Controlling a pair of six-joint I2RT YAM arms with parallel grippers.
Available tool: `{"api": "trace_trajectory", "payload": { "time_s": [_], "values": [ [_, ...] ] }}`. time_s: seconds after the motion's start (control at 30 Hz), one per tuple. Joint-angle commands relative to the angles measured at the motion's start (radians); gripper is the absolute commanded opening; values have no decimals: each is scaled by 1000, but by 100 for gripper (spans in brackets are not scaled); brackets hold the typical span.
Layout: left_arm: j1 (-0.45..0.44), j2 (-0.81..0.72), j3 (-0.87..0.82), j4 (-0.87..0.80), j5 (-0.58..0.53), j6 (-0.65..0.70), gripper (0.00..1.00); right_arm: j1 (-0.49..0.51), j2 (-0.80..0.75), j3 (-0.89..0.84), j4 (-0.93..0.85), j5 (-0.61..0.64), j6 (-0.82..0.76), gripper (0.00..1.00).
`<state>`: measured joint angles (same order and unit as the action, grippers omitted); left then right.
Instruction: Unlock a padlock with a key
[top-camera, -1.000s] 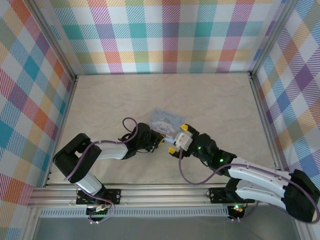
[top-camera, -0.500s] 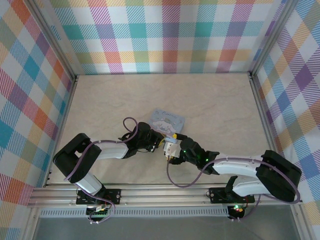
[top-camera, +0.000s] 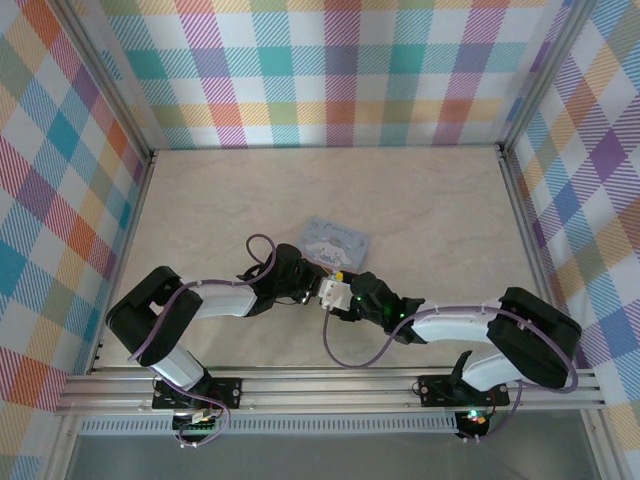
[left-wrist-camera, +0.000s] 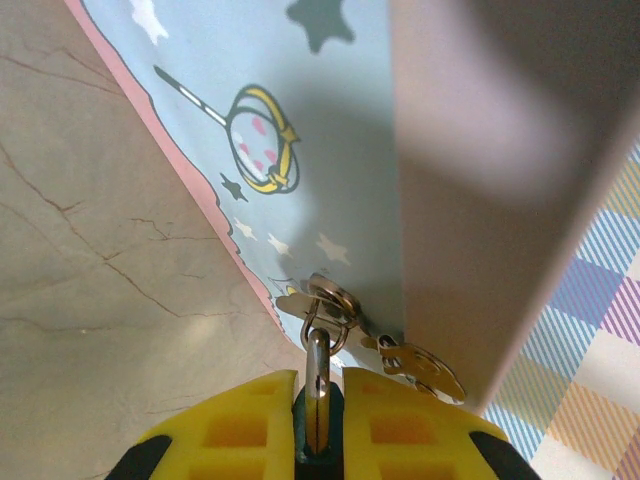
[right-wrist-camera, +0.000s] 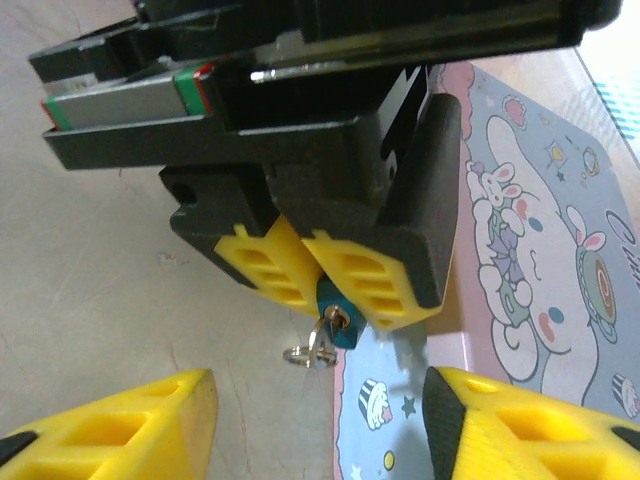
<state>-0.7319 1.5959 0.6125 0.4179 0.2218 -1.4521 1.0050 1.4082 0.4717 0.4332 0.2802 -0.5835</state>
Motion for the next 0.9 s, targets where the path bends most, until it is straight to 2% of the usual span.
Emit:
{"api": "trace_trajectory", "payload": {
  "time_s": [0.0,0.13,0.63,0.87],
  "values": [
    [-11,3,20,-11,28,-19,0,7,25,31,55,14,19,51],
    [-12,3,20,-11,29,-21,0,7,53,44,60,25,22,41],
    [-12,4,15,-11,30,-24,0,6,98,63,83,67,64,12],
    [-12,4,13,-7,31,-25,0,7,94,61,111,91,133,4]
  ]
}}
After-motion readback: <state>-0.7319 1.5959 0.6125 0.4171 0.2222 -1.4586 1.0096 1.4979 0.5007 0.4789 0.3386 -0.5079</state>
